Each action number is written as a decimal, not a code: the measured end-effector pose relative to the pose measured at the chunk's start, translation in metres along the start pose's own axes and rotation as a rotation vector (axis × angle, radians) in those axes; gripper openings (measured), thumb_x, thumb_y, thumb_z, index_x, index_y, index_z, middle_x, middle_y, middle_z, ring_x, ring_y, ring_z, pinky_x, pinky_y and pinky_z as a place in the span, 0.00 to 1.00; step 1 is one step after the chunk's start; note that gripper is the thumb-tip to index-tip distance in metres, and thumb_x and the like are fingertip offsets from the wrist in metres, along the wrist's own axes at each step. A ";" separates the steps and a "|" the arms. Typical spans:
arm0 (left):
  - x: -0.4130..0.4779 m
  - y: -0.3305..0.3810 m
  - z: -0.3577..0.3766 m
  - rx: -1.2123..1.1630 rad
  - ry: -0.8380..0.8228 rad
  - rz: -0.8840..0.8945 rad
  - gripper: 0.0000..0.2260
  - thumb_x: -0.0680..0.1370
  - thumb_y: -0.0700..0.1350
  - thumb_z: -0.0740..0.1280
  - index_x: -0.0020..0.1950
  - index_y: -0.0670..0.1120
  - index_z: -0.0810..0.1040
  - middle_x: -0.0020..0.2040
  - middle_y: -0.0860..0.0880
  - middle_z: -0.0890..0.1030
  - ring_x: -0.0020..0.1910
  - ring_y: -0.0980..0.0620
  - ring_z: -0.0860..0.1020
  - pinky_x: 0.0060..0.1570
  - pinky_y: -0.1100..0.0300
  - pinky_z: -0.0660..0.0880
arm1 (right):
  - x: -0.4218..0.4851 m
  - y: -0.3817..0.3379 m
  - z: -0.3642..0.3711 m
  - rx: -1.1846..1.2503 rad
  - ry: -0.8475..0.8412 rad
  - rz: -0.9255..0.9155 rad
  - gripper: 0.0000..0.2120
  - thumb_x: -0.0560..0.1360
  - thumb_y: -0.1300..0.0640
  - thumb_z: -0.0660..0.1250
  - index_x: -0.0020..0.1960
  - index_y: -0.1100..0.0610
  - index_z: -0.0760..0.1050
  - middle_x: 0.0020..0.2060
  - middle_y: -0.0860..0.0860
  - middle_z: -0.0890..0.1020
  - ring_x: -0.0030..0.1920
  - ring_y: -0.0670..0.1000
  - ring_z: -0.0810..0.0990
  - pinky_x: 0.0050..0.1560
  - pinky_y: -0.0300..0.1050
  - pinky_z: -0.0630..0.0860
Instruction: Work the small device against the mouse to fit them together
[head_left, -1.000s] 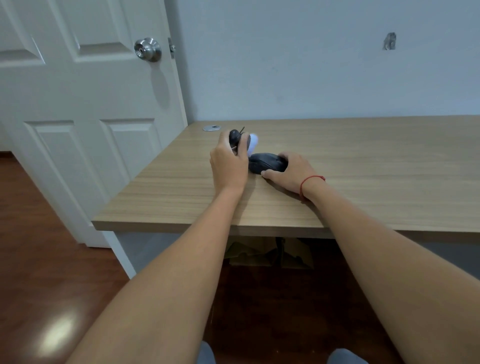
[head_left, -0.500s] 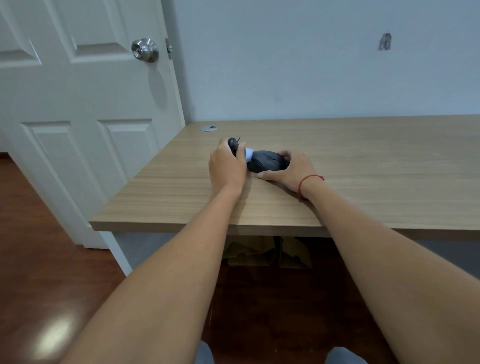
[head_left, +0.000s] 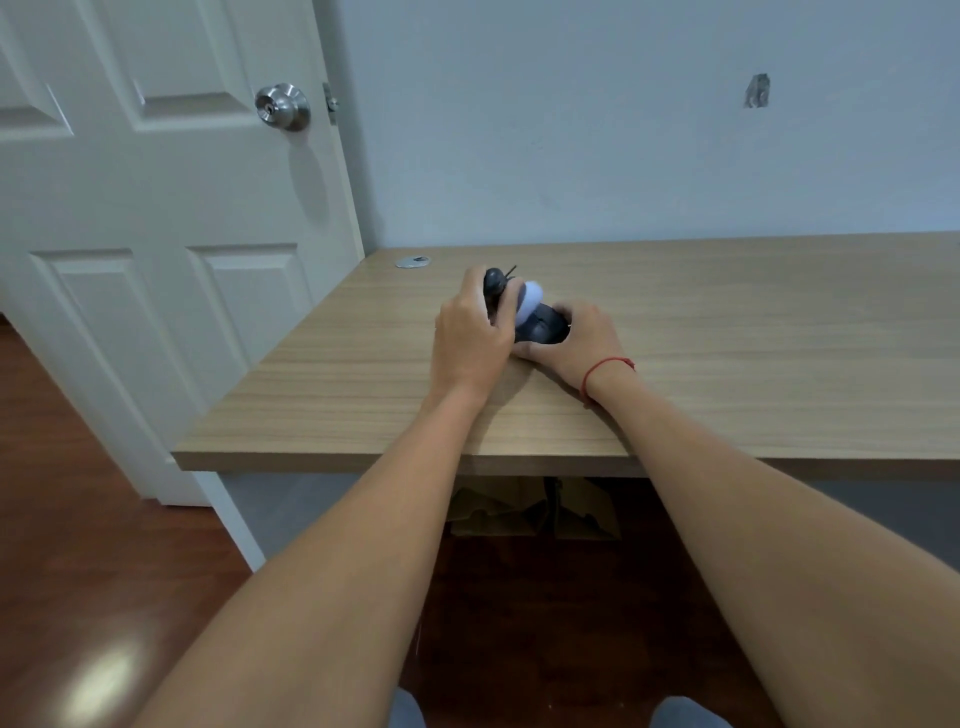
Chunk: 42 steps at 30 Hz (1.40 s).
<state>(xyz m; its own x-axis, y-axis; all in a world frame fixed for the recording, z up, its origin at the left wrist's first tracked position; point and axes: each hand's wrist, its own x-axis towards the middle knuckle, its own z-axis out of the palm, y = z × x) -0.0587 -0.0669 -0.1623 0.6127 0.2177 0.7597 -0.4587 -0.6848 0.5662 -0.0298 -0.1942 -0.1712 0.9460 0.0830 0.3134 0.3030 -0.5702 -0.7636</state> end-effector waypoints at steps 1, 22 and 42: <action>-0.001 0.001 0.000 -0.007 -0.036 0.044 0.10 0.78 0.48 0.67 0.44 0.41 0.73 0.33 0.48 0.76 0.33 0.45 0.76 0.34 0.54 0.73 | 0.000 0.000 0.000 0.008 0.005 0.005 0.13 0.65 0.52 0.77 0.43 0.54 0.75 0.33 0.44 0.75 0.33 0.41 0.72 0.32 0.36 0.65; 0.008 -0.013 0.001 0.124 -0.026 -0.224 0.12 0.79 0.49 0.64 0.45 0.40 0.72 0.38 0.41 0.79 0.39 0.40 0.76 0.36 0.53 0.68 | 0.008 0.013 0.005 -0.028 0.001 0.096 0.29 0.59 0.41 0.76 0.57 0.52 0.78 0.50 0.50 0.83 0.52 0.53 0.80 0.53 0.49 0.78; 0.008 -0.016 0.000 0.124 0.041 -0.321 0.13 0.80 0.49 0.62 0.46 0.39 0.72 0.41 0.40 0.80 0.39 0.42 0.75 0.39 0.57 0.65 | 0.011 0.013 0.008 -0.154 -0.060 0.060 0.30 0.63 0.30 0.62 0.55 0.49 0.77 0.51 0.52 0.82 0.56 0.58 0.78 0.61 0.57 0.74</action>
<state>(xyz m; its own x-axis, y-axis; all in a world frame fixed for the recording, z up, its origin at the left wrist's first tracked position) -0.0470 -0.0544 -0.1653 0.6855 0.4619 0.5627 -0.1635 -0.6555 0.7373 -0.0144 -0.1942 -0.1821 0.9684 0.0912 0.2323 0.2291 -0.6937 -0.6828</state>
